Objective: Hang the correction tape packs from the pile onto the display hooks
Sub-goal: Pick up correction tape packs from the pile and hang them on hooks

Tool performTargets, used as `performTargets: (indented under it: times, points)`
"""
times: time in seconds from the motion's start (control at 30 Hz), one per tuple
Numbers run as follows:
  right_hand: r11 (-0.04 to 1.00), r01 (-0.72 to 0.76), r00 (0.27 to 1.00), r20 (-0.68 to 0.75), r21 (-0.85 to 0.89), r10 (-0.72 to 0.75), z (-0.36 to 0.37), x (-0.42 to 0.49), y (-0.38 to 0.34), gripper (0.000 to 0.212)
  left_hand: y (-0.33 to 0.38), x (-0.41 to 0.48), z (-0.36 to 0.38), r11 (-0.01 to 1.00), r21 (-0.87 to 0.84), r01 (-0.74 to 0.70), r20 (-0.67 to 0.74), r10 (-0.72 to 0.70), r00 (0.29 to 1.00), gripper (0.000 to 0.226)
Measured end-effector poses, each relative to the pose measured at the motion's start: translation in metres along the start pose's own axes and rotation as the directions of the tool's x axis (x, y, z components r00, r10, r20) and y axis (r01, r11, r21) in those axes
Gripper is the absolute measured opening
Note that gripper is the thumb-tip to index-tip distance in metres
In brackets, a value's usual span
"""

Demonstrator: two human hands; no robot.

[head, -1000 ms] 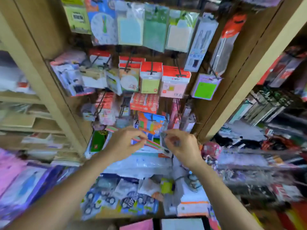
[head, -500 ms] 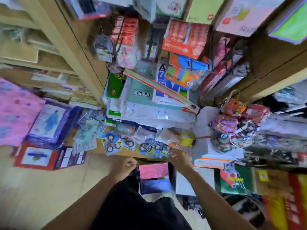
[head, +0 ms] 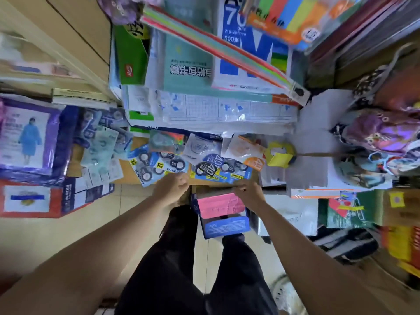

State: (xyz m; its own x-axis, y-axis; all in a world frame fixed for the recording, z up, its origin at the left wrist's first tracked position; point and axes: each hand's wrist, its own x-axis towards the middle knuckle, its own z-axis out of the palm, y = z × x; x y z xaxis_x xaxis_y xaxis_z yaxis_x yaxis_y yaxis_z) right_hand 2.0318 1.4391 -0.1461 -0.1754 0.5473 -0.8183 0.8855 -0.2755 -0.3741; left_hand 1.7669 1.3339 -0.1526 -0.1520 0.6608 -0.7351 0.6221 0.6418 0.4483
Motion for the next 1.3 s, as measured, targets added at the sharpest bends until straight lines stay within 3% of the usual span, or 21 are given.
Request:
performTargets:
  times: [0.2, 0.3, 0.4, 0.53, 0.57, 0.63, 0.67, 0.73, 0.87, 1.0, 1.13, 1.2, 1.3]
  points:
    - [0.997, -0.071, 0.995, -0.062, 0.038, 0.073, 0.017, 0.066, 0.018, 0.047, 0.012, 0.085, 0.027, 0.968, 0.205, -0.143, -0.129, 0.172, 0.977, 0.054]
    - [0.997, -0.079, 0.982, -0.169, 0.008, 0.079, 0.026, 0.089, 0.044, 0.059, 0.010, 0.114, 0.052, 0.872, 0.417, -0.255, -0.051, 0.302, 0.952, 0.073]
    - [0.967, -0.176, 0.951, -0.221, 0.185, 0.216, 0.037, 0.107, 0.070, 0.070, 0.001, 0.127, 0.076, 0.784, 0.551, -0.286, -0.047, 0.371, 0.927, 0.079]
    - [0.895, -0.251, 0.901, -0.250, 0.368, 0.355, 0.043, 0.124, 0.083, 0.037, -0.005, 0.133, 0.090, 0.756, 0.594, -0.273, -0.222, 0.481, 0.848, 0.053]
    - [0.848, -0.245, 0.891, -0.236, 0.471, 0.388, 0.045, 0.127, 0.084, 0.026, -0.006, 0.135, 0.091, 0.754, 0.597, -0.274, -0.246, 0.497, 0.832, 0.045]
    - [0.641, -0.225, 0.874, -0.138, 0.734, 0.465, 0.045, 0.128, 0.080, 0.004, -0.006, 0.141, 0.090, 0.763, 0.586, -0.273, -0.267, 0.500, 0.824, 0.038]
    - [0.517, -0.221, 0.863, -0.081, 0.827, 0.499, 0.043, 0.126, 0.078, 0.011, -0.006, 0.144, 0.090, 0.768, 0.578, -0.277, -0.266, 0.498, 0.825, 0.037]
    - [0.353, -0.203, 0.855, -0.011, 0.913, 0.518, 0.039, 0.116, 0.073, 0.012, -0.006, 0.147, 0.088, 0.774, 0.563, -0.290, -0.253, 0.495, 0.831, 0.039]
    - [0.204, -0.120, 0.868, 0.003, 0.972, 0.496, 0.031, 0.077, 0.064, 0.014, -0.006, 0.144, 0.090, 0.777, 0.561, -0.285, -0.219, 0.472, 0.854, 0.047]
    - [0.302, -0.097, 0.825, -0.094, 0.948, 0.558, 0.032, 0.031, 0.082, 0.013, -0.003, 0.132, 0.094, 0.786, 0.555, -0.271, -0.216, 0.451, 0.866, 0.056]
    - [0.438, -0.113, 0.843, -0.148, 0.892, 0.518, 0.034, -0.001, 0.106, 0.006, 0.007, 0.117, 0.105, 0.752, 0.569, -0.334, -0.286, 0.561, 0.777, 0.037]
    - [0.507, -0.096, 0.846, -0.197, 0.857, 0.495, 0.033, -0.010, 0.113, 0.004, 0.016, 0.116, 0.115, 0.675, 0.603, -0.425, -0.220, 0.653, 0.725, 0.032]
    - [0.573, -0.058, 0.858, -0.253, 0.817, 0.447, 0.033, -0.020, 0.122, 0.005, 0.035, 0.125, 0.131, 0.600, 0.643, -0.476, -0.060, 0.659, 0.750, 0.044]
